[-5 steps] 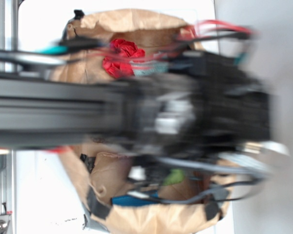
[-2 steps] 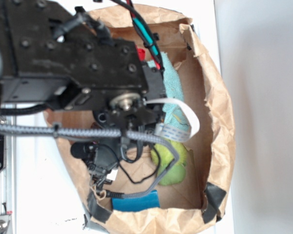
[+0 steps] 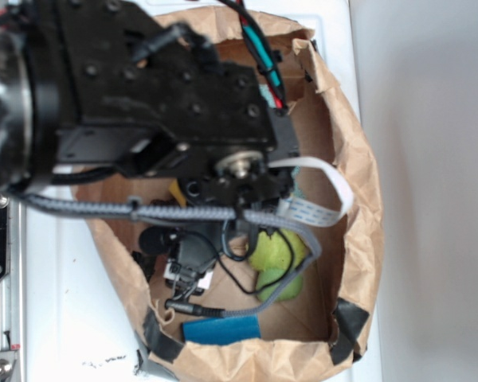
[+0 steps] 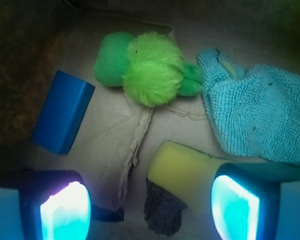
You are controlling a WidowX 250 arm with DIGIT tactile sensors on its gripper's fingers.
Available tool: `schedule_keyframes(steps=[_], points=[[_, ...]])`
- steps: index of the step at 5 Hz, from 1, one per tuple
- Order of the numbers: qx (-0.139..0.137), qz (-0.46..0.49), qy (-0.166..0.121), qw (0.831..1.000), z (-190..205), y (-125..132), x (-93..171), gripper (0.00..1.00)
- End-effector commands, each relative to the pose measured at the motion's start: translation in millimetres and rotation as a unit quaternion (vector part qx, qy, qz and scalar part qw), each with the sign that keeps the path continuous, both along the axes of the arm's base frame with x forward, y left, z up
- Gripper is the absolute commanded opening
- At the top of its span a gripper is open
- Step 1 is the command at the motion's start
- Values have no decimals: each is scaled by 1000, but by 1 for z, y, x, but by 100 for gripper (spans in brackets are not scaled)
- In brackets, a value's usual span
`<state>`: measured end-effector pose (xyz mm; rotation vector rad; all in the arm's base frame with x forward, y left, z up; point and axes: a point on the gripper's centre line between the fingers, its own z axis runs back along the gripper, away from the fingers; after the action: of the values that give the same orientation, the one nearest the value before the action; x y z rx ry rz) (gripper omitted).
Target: Grab the green sponge.
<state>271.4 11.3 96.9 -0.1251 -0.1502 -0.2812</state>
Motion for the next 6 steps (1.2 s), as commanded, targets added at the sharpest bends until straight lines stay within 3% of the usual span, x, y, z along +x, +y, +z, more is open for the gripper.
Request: schedule_keyframes(steps=[1,3,4,6], points=[[10,36,-14,999,7,10,26,100],[21,42,-15,999,-3,12,34,100],[32,33,-17,999,-10,13,16,100],[41,12,-20,999,-12,14,18,100]])
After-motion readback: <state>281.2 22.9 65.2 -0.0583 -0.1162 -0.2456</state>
